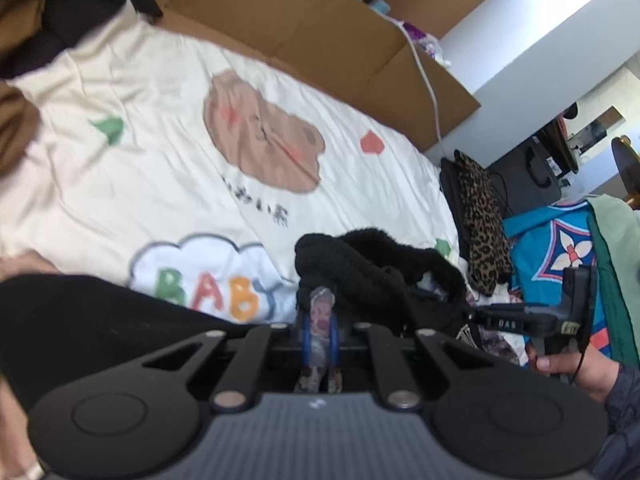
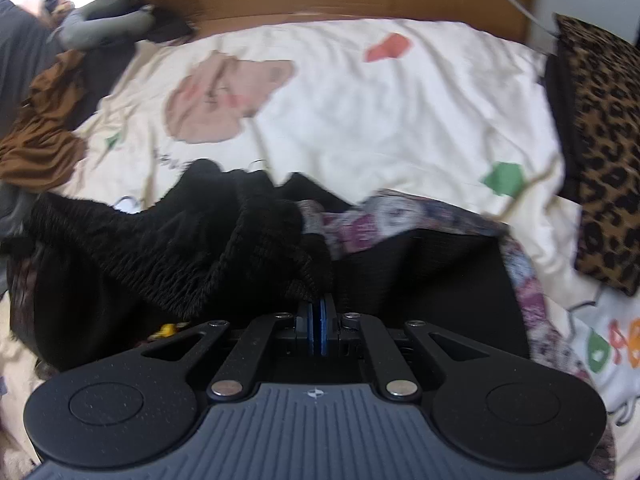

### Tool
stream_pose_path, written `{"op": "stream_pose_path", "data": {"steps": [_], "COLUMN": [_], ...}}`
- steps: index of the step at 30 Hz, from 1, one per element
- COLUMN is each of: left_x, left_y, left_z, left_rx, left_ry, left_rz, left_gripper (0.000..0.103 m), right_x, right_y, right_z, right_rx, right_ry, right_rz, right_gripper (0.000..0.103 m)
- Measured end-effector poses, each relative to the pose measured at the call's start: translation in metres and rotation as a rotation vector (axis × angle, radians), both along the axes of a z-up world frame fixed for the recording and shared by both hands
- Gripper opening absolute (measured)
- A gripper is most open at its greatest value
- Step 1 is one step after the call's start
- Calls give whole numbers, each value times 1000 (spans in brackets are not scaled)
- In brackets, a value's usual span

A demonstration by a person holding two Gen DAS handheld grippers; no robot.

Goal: Fold clothes

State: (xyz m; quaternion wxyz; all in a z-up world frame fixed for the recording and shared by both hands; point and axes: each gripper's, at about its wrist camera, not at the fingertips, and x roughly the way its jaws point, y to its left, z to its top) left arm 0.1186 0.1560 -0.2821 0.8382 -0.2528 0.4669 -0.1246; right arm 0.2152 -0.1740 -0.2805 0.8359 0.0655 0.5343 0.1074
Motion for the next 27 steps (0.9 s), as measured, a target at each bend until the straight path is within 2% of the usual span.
{"op": "stream_pose_path", "data": {"steps": [3,8,12,14,18,27], "left_x": [-5,-19,-30,-34,-40,-38], "left_y": [7,9,8,7,4,2], "left_z": [4,-11,-24,-28,-33,-35], "left_rx": [23,29,34,36,45,62], "left_ry": [-1,32,52,56,57,111], "left_rz": [11,28,35,28,8,-17], "left_gripper": [9,9,10,9,9,8], "right_x": [-1,-8,-15,-15,-13,-9], "right_y": [20,51,58,52,36,22], "right_z": [-1,-10,-15,-13,-8,11], "right_rx": [8,2,2,24,70,89], "right_ry": [0,27,61,71,71,53], "right_rz": [51,153,196,181,135,120], "right_gripper": [1,1,2,6,7,15]}}
